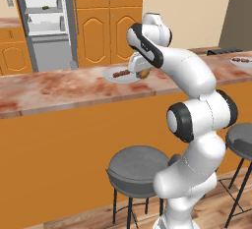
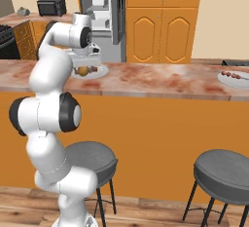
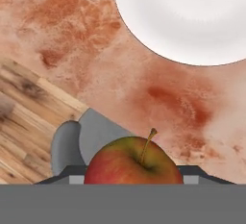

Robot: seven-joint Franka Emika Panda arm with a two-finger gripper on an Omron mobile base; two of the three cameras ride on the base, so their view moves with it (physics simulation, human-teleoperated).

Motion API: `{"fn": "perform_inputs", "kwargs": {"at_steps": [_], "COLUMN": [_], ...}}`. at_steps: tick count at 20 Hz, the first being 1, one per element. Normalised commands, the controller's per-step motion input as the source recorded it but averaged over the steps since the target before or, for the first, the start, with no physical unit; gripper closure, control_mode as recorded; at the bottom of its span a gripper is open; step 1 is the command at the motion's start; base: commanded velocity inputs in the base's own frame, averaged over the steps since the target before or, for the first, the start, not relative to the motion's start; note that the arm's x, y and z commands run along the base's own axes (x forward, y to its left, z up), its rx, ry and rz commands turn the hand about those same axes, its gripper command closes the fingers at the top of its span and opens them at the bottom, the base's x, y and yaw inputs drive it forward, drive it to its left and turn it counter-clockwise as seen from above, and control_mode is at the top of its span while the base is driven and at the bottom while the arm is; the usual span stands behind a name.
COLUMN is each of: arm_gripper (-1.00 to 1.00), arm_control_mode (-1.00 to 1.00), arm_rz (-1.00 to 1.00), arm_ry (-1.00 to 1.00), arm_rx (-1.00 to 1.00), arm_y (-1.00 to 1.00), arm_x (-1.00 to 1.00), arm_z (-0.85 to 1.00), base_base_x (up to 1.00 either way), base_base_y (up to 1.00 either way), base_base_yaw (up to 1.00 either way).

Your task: Pick up the apple and peach from the fridge and place one fruit on each plate on the dining counter.

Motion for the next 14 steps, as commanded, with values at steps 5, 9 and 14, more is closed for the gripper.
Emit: {"fn": "perform_inputs", "kwargs": {"at_steps": [5, 9, 14], "arm_gripper": [1.0, 1.0, 1.0], "arm_control_mode": [-1.0, -1.0, -1.0], "arm_rz": [0.1, 0.08, 0.05], "arm_ry": [0.05, 0.03, 0.02], "arm_rx": [0.0, 0.0, 0.0], "arm_y": [0.01, 0.0, 0.0], "arm_x": [0.32, 0.33, 0.37], "arm_z": [-0.21, -0.17, -0.13], "base_base_x": [0.0, 0.0, 0.0], "base_base_y": [0.0, 0.0, 0.0], "base_base_yaw": [0.0, 0.0, 0.0]}}
